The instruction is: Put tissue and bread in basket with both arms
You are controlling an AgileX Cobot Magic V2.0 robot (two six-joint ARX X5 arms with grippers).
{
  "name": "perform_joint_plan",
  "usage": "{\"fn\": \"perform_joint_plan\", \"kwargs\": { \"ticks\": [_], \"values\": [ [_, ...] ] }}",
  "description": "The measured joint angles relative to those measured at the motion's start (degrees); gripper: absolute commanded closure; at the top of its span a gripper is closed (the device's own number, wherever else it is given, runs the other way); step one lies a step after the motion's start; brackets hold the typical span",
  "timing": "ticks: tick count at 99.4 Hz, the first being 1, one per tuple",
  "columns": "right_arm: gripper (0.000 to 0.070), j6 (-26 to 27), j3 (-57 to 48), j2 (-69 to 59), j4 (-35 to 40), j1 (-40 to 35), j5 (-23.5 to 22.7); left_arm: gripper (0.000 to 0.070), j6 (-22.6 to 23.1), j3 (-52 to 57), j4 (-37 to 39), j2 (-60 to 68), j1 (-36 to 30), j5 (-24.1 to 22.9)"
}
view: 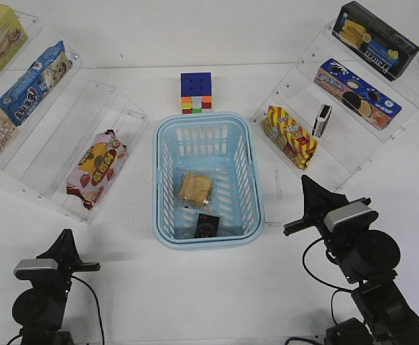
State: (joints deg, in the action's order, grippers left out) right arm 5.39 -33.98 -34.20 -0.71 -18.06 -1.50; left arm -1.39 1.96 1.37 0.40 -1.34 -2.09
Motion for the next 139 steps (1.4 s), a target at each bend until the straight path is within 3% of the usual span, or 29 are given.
{"fn": "perform_joint_plan", "kwargs": {
  "ticks": [89, 108, 119, 139],
  "values": [
    [0.0695, -0.1, 0.0, 0.0, -0.2, 0.0, 0.0, 0.0699, -0.2, 0.0, -2.0, -0.1, 0.0, 0.6],
    [0.0695, -7.7, 2.1, 1.3, -1.6, 1.4, 0.2, 0.0699, -0.3, 0.0, -2.0, -0.1, 0.0, 0.6],
    [0.0696, -13.2, 9.9, 6.5, -3.1, 3.8, 0.2, 0.0699, -0.3, 0.0, -2.0, -0.1, 0.0, 0.6],
    [0.0696, -16.2, 25.8, 20.3, -1.1, 9.5, 0.3, 0.0699, -0.3, 0.0, -2.0, -0.1, 0.0, 0.6]
  ]
}}
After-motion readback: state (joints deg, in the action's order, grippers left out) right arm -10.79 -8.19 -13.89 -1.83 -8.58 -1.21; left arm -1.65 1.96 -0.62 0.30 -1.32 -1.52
